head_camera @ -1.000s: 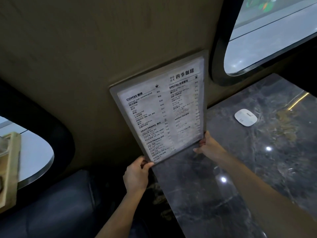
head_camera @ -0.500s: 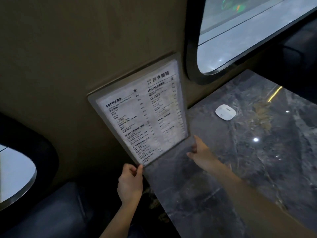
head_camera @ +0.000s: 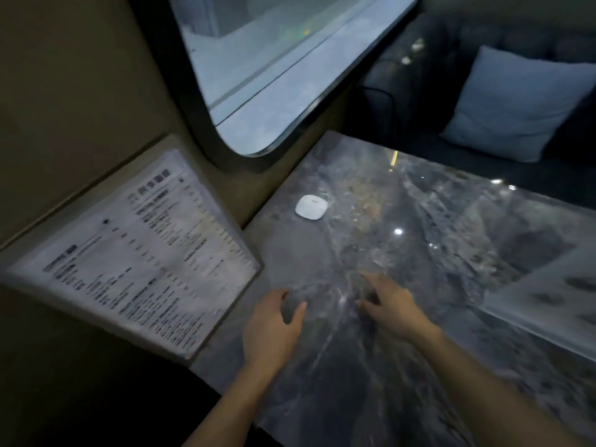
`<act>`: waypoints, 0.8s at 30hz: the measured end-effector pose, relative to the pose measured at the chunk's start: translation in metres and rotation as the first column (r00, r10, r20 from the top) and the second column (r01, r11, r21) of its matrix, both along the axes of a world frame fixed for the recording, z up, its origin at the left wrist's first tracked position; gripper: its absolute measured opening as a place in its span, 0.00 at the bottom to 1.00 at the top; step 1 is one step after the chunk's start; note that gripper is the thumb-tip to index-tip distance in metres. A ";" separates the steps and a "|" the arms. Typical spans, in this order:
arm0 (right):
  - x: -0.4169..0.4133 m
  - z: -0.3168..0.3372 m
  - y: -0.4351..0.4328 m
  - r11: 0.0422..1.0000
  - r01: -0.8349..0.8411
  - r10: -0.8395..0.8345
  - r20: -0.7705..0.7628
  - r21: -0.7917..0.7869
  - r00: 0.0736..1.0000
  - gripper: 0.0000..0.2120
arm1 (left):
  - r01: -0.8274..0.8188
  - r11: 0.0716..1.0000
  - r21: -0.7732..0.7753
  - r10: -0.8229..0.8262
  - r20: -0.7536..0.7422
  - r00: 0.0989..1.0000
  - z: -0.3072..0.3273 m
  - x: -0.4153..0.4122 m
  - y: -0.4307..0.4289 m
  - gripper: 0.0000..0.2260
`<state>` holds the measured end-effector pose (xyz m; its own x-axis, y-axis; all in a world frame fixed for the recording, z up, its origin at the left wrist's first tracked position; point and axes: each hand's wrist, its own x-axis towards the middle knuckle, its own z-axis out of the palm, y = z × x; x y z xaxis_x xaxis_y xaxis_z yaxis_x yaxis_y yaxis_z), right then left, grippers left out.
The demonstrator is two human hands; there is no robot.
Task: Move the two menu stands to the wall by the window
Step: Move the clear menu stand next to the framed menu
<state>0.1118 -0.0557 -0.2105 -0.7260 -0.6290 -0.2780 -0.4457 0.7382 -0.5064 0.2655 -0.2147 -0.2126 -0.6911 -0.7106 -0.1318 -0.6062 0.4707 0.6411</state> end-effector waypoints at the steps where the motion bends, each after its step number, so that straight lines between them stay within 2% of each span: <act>1: -0.002 0.003 0.016 0.999 0.050 -0.050 -0.005 0.010 0.999 0.26 | 0.061 0.998 0.020 -0.061 -0.001 0.998 0.001 -0.012 0.006 0.21; 6: -0.006 0.012 0.095 0.938 0.348 -0.348 0.017 -0.005 0.938 0.23 | 0.324 0.945 0.054 -0.321 -0.060 0.945 0.005 -0.067 0.048 0.20; 9: -0.005 0.018 0.143 0.883 0.469 -0.469 0.008 -0.014 0.883 0.21 | 0.391 0.915 0.098 -0.381 -0.103 0.919 0.011 -0.095 0.083 0.17; 13: -0.001 0.021 0.204 0.801 0.598 -0.598 0.003 0.019 0.801 0.22 | 0.519 0.843 0.139 -0.505 -0.123 0.854 0.017 -0.133 0.126 0.18; 15: -0.001 0.021 0.230 0.756 0.654 -0.654 0.029 0.001 0.756 0.21 | 0.569 0.815 0.112 -0.556 -0.130 0.821 0.020 -0.149 0.145 0.18; 19: -0.004 0.023 0.267 0.588 0.804 -0.798 0.094 -0.088 0.595 0.18 | 0.673 0.736 0.072 -0.665 -0.113 0.738 0.024 -0.174 0.175 0.19; 24: -0.018 0.023 0.298 0.359 0.920 -0.919 0.116 -0.155 0.378 0.21 | 0.758 0.652 0.016 -0.753 -0.097 0.650 0.032 -0.201 0.191 0.21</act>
